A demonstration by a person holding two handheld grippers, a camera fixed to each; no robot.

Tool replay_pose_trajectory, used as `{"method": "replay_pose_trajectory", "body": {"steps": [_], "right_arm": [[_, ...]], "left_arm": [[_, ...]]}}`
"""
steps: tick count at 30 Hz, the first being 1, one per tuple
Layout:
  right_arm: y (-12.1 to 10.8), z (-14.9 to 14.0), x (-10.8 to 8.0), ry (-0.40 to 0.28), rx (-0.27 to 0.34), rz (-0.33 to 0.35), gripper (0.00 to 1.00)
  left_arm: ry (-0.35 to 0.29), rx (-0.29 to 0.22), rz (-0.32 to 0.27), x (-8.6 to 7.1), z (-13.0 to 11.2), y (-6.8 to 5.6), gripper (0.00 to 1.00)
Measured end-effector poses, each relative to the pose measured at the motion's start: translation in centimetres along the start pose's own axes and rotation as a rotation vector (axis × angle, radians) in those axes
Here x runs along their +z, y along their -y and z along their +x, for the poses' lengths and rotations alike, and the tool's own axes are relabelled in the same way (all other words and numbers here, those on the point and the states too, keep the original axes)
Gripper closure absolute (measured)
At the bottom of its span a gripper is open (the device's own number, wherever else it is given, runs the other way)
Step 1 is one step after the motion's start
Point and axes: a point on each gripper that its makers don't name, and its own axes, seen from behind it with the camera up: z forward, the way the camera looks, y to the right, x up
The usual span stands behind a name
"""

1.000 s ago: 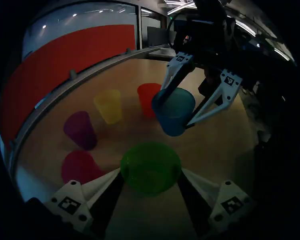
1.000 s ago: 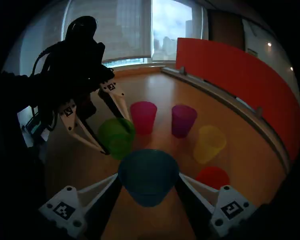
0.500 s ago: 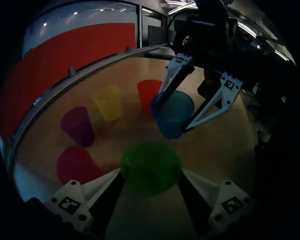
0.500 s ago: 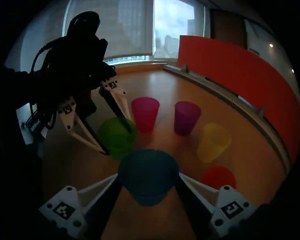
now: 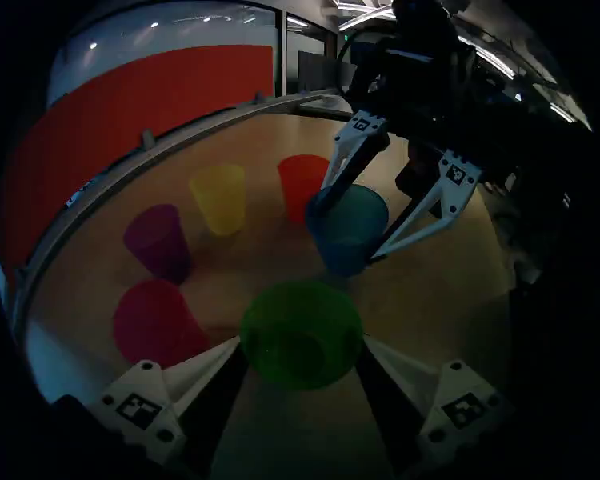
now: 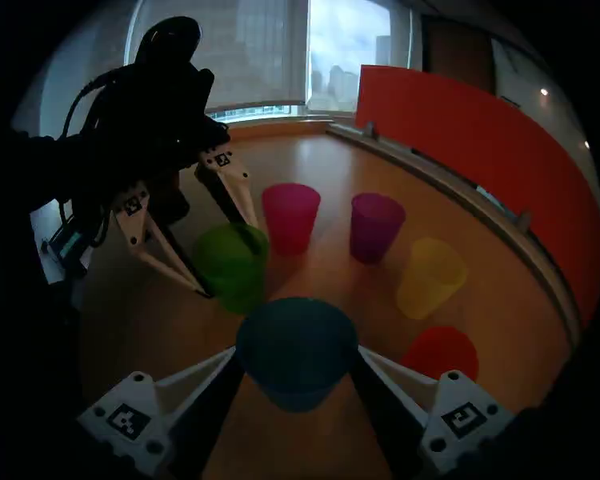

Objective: Pour water

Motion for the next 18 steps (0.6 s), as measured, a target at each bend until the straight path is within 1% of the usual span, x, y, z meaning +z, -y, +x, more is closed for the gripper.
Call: {"method": "replay_pose_trajectory", "body": {"steps": [8,14,18], "right_arm": [[0.12,-0.32,0.47,0.005,0.002,0.001,0.1],[0.14,-0.63,0.39,0.004,0.012,0.001,0.09],[0.02,-1.04,0.23,0.011,0.019,-0.004,0.09]], "left_arm": [[0.0,-0.007,-0.007,0.0,-0.08,-0.1,0.13],[-0.002,-0.021,-0.013,0.08,-0.15,-0.1,0.11],[0.012,-0.028,-0.017,0.1,-0.5,-0.19,0.09]]}}
